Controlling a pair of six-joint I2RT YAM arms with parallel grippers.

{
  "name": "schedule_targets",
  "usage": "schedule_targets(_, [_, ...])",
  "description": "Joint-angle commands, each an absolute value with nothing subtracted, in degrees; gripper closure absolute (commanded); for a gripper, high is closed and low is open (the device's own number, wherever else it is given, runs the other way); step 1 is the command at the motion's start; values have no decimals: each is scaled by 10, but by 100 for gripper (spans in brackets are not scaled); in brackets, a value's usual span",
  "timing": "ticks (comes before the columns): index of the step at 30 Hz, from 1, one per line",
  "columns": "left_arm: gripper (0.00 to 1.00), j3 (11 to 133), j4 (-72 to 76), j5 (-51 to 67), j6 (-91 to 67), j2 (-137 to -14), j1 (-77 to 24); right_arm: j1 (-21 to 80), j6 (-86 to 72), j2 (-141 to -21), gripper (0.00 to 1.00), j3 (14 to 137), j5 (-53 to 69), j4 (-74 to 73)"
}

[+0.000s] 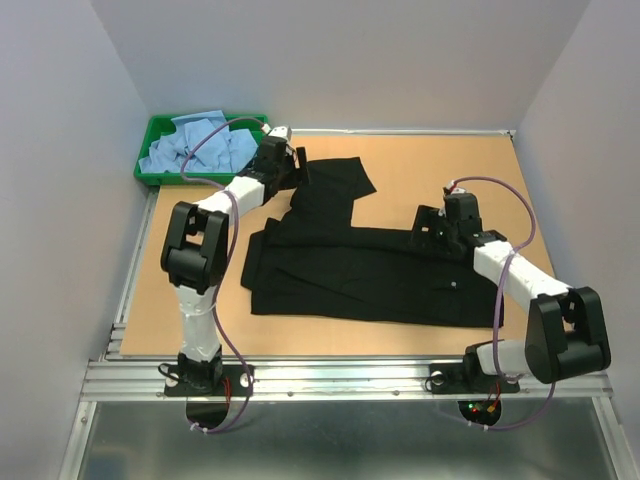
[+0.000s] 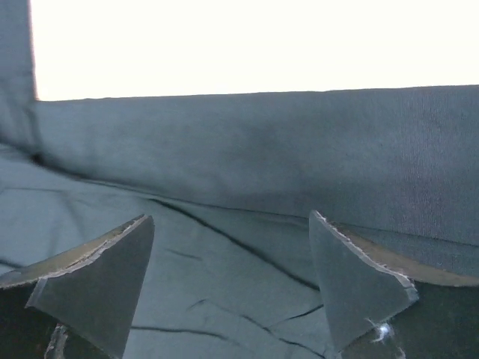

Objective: Fold and stack the long sleeve shirts
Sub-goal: Fold the shirt

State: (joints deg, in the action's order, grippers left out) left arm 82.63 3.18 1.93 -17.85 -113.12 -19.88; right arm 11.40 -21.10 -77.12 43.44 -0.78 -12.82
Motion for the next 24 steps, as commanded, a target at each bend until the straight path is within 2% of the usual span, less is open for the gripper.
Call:
schedule_targets(1, [15, 880, 20, 32, -169, -1160, -204, 117, -201, -732, 9, 476, 14, -127])
schedule_targets(9, [18, 936, -27, 11, -175, -1231, -205, 117, -200, -694, 8, 469, 11, -127])
schedule_targets(13, [25, 940, -42, 34, -191, -1245, -208, 118, -207, -689, 8, 453, 4, -127])
schedule_targets(21, [45, 936, -47, 51, -207, -1266, -214, 117, -214, -667, 8, 432, 2, -128])
schedule_targets(24, [61, 938, -47, 54, -207, -1269, -215, 117, -214, -661, 9, 426, 3, -128])
